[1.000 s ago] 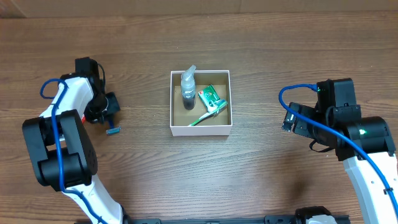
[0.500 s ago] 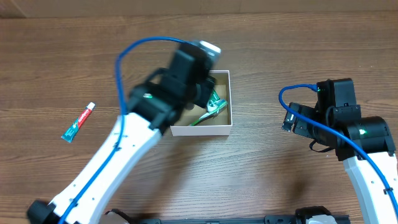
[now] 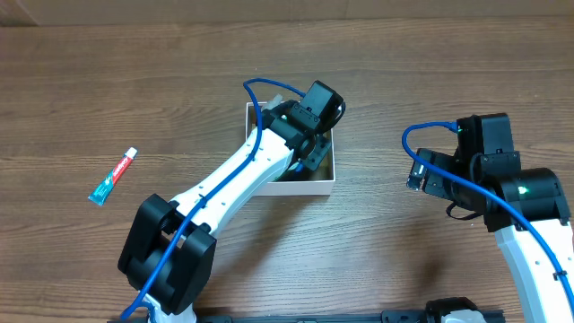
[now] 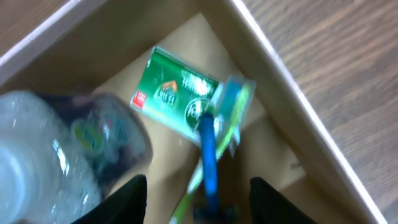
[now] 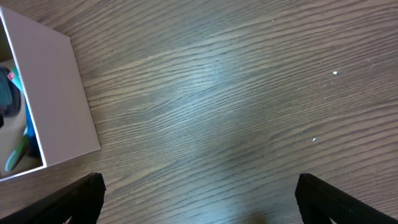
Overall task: Pack container
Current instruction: 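Carry the razor into the white box and release it, then grasp the Colgate toothpaste tube with the left gripper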
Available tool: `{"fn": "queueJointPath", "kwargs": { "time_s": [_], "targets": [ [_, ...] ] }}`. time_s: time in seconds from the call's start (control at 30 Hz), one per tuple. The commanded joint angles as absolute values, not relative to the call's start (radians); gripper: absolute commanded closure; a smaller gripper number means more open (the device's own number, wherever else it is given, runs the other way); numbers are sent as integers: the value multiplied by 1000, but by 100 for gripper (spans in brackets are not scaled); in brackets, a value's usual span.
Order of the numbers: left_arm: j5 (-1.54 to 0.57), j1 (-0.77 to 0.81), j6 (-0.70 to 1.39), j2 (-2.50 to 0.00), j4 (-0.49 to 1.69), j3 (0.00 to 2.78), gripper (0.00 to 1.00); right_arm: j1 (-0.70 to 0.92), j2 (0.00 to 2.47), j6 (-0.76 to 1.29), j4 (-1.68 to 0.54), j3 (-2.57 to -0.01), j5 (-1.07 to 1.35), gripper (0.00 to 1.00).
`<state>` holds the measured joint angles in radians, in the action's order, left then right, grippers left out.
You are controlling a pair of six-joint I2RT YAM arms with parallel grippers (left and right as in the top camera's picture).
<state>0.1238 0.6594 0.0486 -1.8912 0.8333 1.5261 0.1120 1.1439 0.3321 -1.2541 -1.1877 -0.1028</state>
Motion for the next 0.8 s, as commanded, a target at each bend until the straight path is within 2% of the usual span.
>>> {"fn": "queueJointPath", "kwargs": {
  "time_s": [0.0,0.03,0.17,0.33,0.37,0.5,0.6,0.77],
  "targets": [
    [140,654,85,-1796,981,1685,51,109,1142,324,-1251,-1191,-102,0],
    [170,646,99,-1751,1047,1726,53,109,1142,324,-1251,-1191,-102,0],
    [291,513,152,-1564,1116,1744,47,109,1142,324,-1247,-1191,-102,0],
    [153,58,145,-1520,1200,1687,38,109,1142,324,-1247,-1191,-102,0],
    [99,-52,145,-1525,1180,1639,33,109,1142,324,-1247,-1191,-102,0],
    [-19,-365,149,-1604,1031,1451,27,109,1142,324,-1248,-1191,-102,0],
    [-53,-455,141,-1714,973,1406,26,109,1142,324,-1248,-1191,-102,0],
    [-55,-463,109,-1891,933,1406,27,109,1142,324,-1248,-1191,-102,0]
  ]
}}
